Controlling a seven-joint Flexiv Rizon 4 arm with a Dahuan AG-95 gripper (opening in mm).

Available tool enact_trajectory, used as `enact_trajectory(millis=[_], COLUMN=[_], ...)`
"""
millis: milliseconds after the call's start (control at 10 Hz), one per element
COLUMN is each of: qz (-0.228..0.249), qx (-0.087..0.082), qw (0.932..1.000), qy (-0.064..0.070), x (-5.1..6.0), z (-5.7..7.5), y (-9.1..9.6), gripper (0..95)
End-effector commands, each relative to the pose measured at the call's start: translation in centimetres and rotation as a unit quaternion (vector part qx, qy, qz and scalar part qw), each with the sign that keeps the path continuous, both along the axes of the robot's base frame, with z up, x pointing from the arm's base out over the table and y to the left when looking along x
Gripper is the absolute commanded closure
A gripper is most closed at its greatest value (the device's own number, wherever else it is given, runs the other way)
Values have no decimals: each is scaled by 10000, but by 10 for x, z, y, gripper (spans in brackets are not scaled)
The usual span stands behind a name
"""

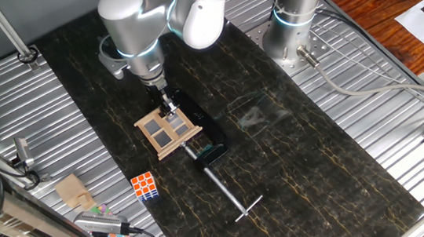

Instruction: Close a sliding window

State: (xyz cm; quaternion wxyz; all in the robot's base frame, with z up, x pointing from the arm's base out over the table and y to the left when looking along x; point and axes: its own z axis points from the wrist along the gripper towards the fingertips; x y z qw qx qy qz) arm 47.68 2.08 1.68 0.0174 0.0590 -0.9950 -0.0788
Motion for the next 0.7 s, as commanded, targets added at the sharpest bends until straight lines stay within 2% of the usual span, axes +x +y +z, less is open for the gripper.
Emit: enact_trajectory(millis=[100,700], qz=[5,56], qx=[-5,-3], qw=[10000,10000], qy=[3,-1], x=[0,-2], z=[-1,0], y=[-1,-7], gripper=[950,950])
